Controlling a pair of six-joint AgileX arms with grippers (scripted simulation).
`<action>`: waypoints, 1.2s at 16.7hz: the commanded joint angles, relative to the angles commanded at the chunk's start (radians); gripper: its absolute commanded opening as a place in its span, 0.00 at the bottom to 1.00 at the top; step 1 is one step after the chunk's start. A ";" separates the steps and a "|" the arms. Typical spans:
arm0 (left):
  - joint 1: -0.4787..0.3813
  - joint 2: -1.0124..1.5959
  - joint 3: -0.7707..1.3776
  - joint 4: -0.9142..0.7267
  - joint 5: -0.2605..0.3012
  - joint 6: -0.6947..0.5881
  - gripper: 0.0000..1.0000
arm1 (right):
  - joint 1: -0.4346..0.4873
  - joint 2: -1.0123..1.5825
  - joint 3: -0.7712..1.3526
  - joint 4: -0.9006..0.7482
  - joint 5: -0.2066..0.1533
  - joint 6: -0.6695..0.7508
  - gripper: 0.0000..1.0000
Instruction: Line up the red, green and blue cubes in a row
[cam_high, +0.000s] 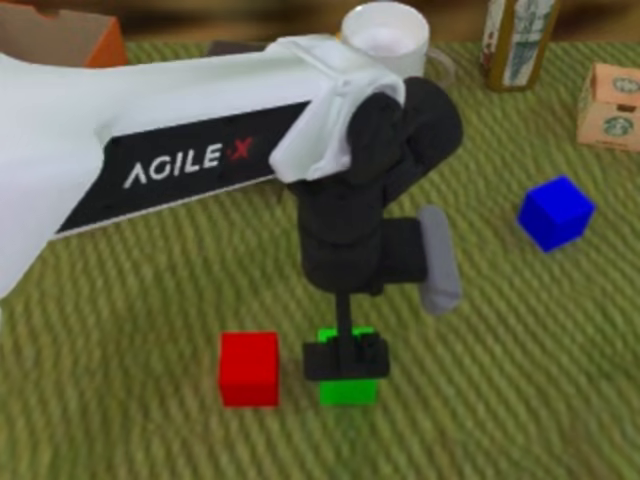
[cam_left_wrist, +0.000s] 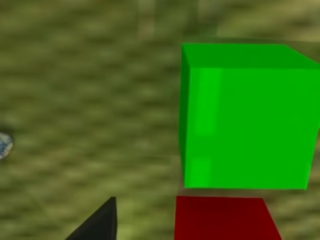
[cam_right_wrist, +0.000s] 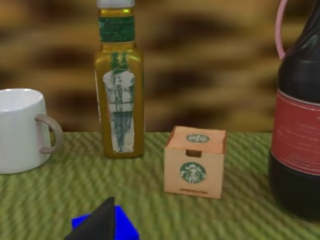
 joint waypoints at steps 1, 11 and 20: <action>0.000 0.000 0.000 0.000 0.000 0.000 1.00 | 0.000 0.000 0.000 0.000 0.000 0.000 1.00; 0.128 -0.251 -0.221 0.145 -0.010 -0.091 1.00 | 0.031 0.290 0.285 -0.187 -0.004 -0.043 1.00; 0.488 -1.114 -0.912 0.578 -0.027 -0.374 1.00 | 0.100 1.281 1.109 -0.713 0.002 -0.163 1.00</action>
